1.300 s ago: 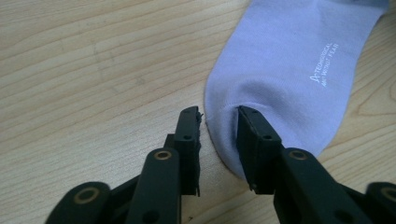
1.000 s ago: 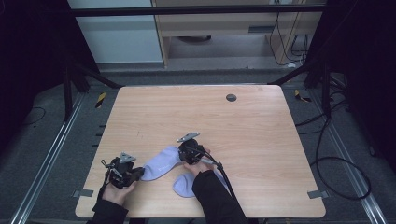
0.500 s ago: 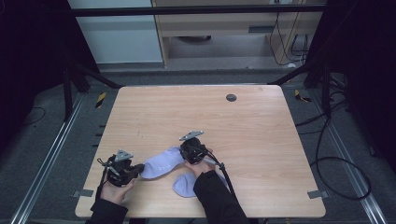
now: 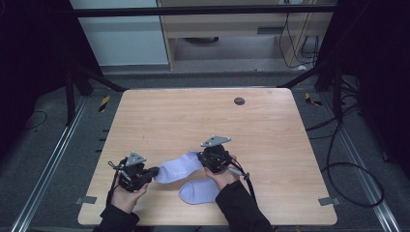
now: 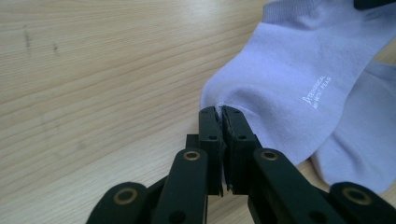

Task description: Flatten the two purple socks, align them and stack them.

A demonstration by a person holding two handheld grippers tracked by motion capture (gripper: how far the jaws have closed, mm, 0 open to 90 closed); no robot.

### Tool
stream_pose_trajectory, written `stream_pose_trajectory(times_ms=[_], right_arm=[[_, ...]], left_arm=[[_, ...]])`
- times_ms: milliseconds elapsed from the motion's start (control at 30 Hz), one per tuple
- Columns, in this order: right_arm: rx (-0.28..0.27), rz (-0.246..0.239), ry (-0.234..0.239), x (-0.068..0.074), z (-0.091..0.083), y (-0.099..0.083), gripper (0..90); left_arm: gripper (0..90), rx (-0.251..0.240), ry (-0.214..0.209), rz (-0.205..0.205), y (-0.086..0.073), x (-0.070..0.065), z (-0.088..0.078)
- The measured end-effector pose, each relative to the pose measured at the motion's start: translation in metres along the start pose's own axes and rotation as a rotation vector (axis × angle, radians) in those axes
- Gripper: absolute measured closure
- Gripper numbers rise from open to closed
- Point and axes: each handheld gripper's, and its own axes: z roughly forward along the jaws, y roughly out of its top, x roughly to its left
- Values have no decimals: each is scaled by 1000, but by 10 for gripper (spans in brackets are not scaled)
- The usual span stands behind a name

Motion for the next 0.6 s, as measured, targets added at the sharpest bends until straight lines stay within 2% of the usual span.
stream_pose_trajectory(times_ms=[300, 600], right_arm=[[-26, 10, -18, -12, -30, -15, 875], [-51, 8, -36, -18, -59, -35, 874]], left_arm=[[865, 6, -37, 33, 7, -18, 6], [865, 23, -75, 77, 13, -40, 15]])
